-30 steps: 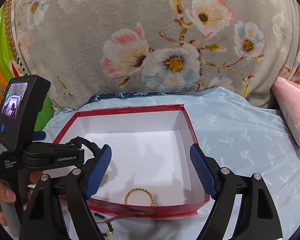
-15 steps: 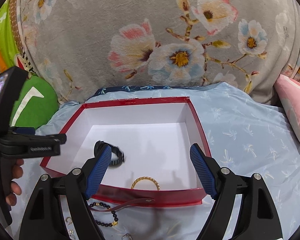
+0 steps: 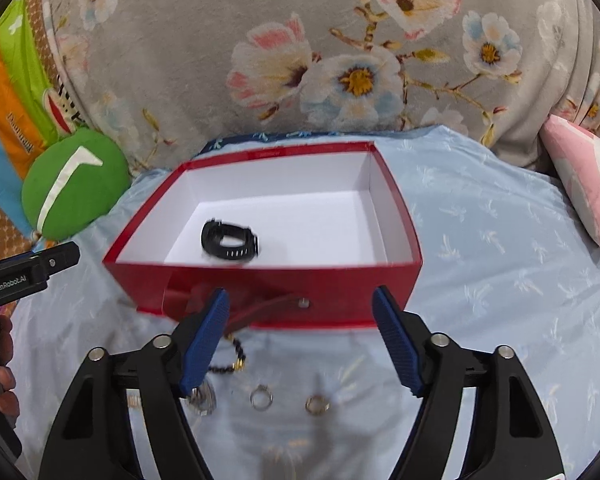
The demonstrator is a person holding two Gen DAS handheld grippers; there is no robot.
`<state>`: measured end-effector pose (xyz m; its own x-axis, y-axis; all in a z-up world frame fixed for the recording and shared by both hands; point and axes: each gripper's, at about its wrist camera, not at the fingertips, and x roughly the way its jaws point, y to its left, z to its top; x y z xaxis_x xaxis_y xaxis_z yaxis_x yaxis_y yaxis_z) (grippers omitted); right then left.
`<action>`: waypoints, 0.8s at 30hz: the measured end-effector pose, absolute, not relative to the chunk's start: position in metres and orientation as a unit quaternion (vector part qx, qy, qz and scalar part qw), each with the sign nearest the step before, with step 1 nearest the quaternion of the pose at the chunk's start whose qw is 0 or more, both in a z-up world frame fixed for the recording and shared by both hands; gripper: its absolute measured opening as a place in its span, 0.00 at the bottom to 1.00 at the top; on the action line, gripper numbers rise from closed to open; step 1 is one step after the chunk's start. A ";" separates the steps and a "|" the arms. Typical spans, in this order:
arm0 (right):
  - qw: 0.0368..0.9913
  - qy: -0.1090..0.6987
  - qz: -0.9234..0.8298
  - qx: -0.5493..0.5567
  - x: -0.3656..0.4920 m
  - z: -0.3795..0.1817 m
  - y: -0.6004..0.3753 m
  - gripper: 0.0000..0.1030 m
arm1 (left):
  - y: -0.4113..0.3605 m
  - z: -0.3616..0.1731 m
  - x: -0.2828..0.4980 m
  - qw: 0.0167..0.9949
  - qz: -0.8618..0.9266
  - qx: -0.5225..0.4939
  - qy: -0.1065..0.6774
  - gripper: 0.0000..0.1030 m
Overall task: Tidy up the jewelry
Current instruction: 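Withdraw both tools from the red box, then grasp the black bead bracelet with the right tool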
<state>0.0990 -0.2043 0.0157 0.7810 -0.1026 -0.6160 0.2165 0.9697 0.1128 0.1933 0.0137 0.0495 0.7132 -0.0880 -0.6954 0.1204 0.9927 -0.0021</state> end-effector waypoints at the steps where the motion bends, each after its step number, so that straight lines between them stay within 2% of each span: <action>1: 0.938 0.323 -0.084 0.088 0.096 0.013 -0.202 0.64 | 0.019 0.044 0.187 0.925 -0.054 0.019 0.377 0.90; 9: 0.922 0.369 -0.063 0.102 0.087 -0.023 -0.187 0.42 | 0.037 -0.004 0.156 0.906 -0.048 0.018 0.420 0.90; 16: 0.913 0.392 -0.053 0.104 0.115 -0.045 -0.177 0.40 | 0.033 -0.041 0.145 0.885 -0.069 0.024 0.460 0.90; 24: 0.903 0.413 -0.040 0.111 0.154 -0.065 -0.170 0.40 | 0.030 -0.052 0.140 0.877 -0.092 0.025 0.471 0.90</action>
